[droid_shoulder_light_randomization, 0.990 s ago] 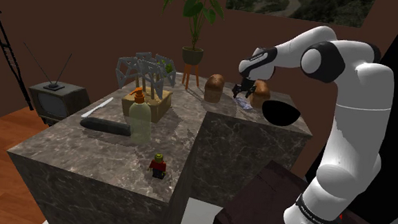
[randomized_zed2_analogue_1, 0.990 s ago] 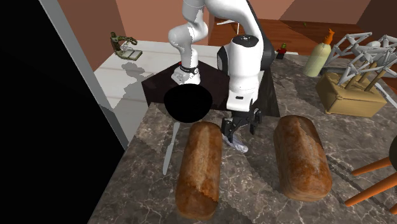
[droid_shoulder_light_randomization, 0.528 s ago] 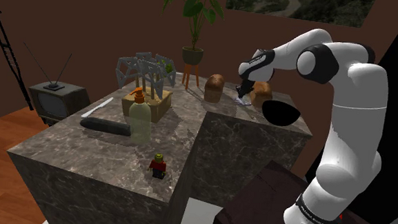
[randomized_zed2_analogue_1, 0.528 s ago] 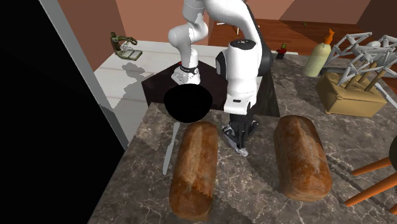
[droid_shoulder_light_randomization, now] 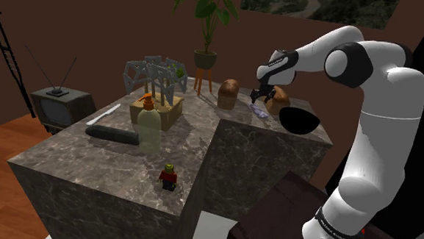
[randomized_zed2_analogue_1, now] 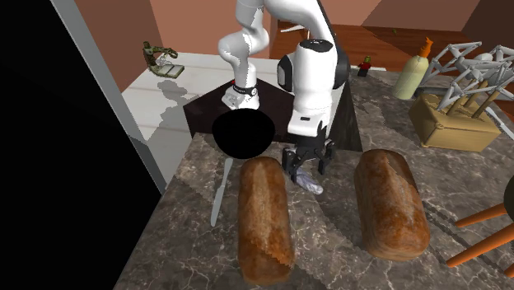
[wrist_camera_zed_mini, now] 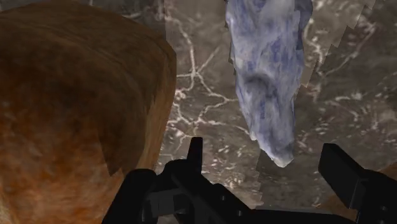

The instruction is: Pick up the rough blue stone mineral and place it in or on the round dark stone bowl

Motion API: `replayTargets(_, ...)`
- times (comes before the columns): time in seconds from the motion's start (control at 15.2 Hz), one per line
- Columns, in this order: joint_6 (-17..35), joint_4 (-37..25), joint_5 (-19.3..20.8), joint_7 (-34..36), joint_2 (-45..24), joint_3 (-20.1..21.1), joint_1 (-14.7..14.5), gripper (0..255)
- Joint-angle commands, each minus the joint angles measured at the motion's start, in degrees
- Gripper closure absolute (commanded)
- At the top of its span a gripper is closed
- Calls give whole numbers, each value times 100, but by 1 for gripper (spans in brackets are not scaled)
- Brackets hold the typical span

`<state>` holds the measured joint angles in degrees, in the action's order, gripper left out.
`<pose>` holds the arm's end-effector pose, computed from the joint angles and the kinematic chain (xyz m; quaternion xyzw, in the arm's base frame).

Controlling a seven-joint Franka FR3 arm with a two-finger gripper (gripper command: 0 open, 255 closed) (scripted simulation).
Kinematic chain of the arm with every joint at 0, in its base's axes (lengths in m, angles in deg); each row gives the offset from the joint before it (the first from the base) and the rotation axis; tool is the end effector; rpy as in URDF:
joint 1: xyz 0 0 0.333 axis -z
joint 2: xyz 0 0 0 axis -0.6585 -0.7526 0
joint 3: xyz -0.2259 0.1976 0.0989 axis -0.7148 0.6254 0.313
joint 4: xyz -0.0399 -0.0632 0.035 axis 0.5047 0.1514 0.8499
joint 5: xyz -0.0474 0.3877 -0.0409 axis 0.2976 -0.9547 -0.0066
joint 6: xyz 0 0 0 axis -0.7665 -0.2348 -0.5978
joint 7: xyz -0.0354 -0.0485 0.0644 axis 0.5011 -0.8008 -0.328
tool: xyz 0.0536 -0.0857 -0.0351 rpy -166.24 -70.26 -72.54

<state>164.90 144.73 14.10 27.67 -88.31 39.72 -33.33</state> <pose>0.5550 -0.3226 0.3916 0.9591 -0.2401 0.1388 0.0571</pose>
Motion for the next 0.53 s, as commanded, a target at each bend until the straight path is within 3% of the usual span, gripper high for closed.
replayTargets(0.0,-961,-218,236,385,20,-84,-133,0)
replayTargets(0.46,-562,-156,40,260,-343,1,-28,0)
